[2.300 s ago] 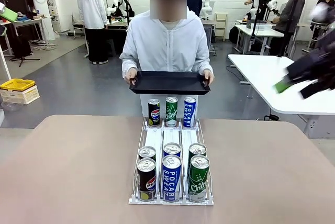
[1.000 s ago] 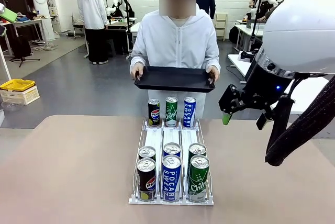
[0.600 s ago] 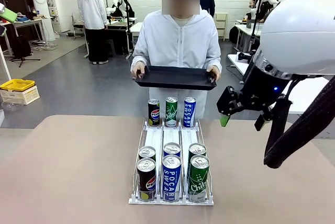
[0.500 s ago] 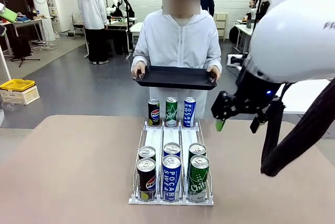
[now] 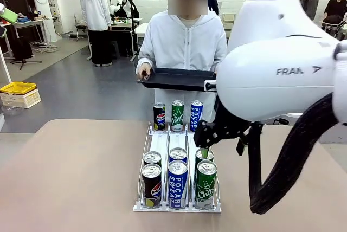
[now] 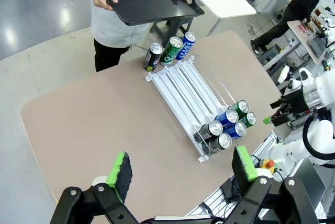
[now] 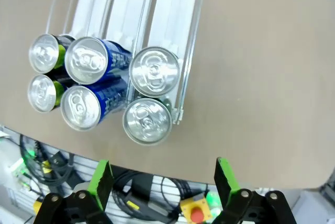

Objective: Retrieve and hand over the desired beverage to the person.
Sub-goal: Pick up a can of the same type that the person held from the Automatic Can Dispenser.

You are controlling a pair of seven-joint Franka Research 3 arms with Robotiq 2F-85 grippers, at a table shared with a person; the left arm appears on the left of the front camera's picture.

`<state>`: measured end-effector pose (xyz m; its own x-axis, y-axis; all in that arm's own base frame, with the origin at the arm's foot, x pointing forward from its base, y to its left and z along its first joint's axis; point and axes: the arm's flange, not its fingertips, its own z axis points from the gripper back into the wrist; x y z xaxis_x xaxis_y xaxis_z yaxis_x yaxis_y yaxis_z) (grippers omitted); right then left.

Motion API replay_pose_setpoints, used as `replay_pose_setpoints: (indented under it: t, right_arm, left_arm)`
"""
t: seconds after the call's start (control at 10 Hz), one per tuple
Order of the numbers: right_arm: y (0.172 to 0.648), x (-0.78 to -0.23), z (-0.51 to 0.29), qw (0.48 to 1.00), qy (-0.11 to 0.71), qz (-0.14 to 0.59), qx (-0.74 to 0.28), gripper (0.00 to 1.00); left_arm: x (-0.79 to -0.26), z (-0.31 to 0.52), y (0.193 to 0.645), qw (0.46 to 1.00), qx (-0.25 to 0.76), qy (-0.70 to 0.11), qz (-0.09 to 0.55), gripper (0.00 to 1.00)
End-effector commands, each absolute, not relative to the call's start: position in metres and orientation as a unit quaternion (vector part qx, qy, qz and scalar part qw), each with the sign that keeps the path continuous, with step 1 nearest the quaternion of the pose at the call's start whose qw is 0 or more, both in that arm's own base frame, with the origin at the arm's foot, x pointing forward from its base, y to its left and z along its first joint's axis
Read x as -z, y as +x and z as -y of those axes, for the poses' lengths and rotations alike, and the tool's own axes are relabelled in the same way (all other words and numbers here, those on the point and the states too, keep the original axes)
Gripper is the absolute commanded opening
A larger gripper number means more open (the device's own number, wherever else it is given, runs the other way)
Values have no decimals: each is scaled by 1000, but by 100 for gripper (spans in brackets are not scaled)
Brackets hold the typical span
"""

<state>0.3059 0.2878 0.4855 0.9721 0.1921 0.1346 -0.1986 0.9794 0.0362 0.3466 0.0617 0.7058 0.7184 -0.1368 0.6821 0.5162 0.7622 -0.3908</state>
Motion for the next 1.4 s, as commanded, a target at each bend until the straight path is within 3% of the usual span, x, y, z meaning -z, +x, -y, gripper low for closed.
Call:
replay_pose_setpoints:
  t: [0.0,1.3]
  right_arm:
    - [324,-476,-303,996,33,56,-56,100]
    - [350,-420,-308,999,19,-10,-30,100]
  left_arm:
    - [-706,-63,346,878,192,-292,327,100]
    - [-706,-63,346,878,192,-292,327,100]
